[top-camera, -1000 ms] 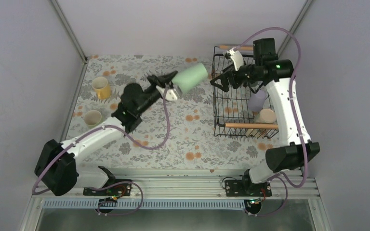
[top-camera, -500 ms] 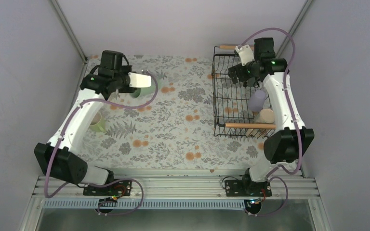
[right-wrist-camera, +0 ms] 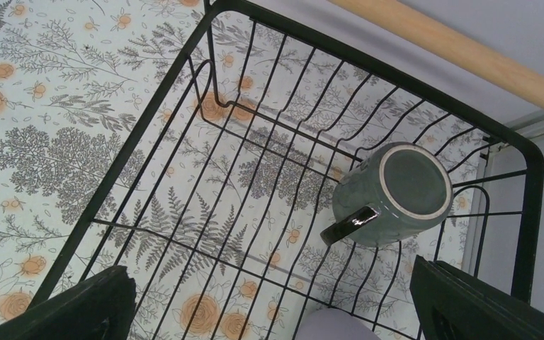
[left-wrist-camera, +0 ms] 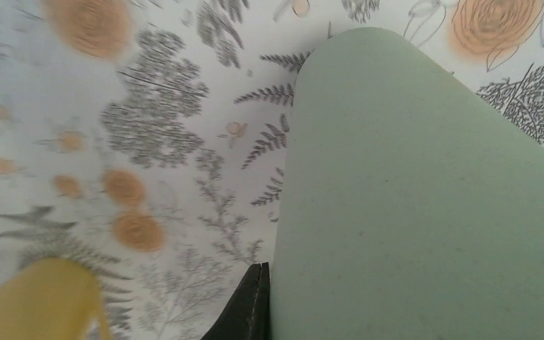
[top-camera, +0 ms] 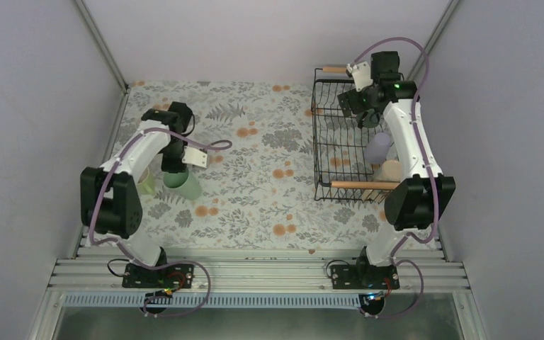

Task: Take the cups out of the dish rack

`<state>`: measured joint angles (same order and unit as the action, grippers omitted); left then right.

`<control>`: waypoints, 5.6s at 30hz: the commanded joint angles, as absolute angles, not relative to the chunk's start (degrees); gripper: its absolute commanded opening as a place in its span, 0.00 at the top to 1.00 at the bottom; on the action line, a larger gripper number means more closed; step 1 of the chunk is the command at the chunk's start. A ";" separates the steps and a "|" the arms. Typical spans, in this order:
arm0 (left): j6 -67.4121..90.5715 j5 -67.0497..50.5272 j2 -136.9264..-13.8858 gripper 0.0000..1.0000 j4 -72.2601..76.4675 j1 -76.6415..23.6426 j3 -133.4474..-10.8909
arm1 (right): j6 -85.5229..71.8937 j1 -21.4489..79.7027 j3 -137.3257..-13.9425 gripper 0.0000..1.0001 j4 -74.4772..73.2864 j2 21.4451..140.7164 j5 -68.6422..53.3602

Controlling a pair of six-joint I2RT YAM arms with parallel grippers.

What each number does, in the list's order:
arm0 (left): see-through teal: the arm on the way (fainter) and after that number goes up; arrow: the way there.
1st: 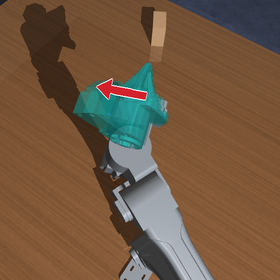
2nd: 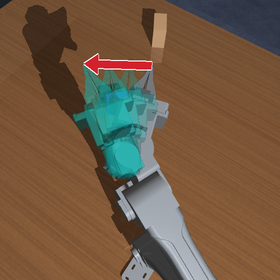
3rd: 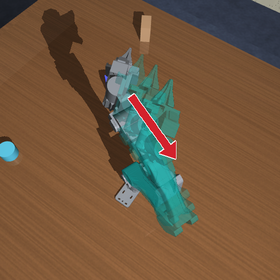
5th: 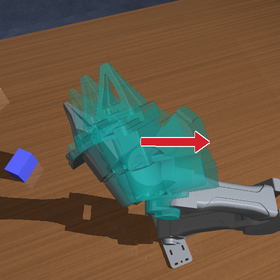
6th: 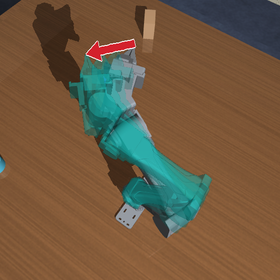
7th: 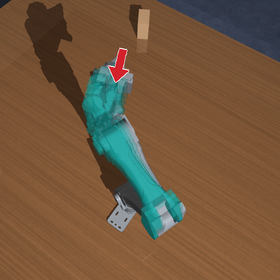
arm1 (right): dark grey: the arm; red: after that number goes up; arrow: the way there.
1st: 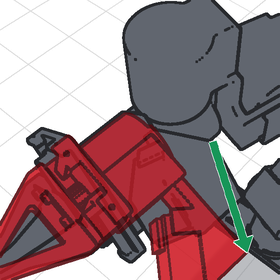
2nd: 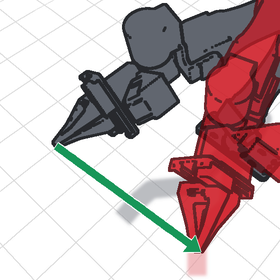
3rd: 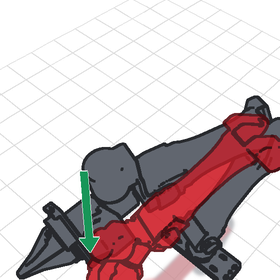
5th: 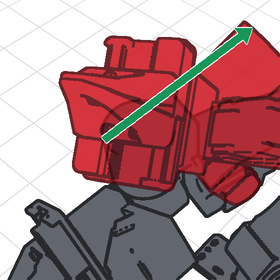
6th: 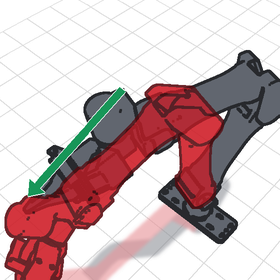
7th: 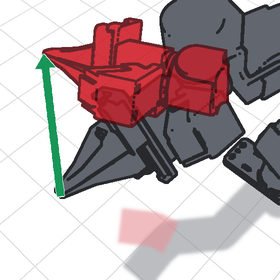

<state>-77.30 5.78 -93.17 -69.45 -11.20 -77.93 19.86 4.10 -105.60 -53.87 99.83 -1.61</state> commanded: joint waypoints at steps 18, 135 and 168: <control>-68.96 4.22 -102.13 0.46 -74.75 -17.21 -90.29 | 22.36 0.38 -97.89 0.00 -47.47 98.42 4.07; -49.16 -18.17 -73.90 0.00 -2.64 -31.38 -57.11 | 3.70 -5.46 -100.57 0.88 -30.06 122.15 -15.70; -52.01 -18.36 -72.11 0.00 9.59 -31.55 -50.99 | 30.00 -5.88 -113.49 0.15 -51.37 119.04 -16.18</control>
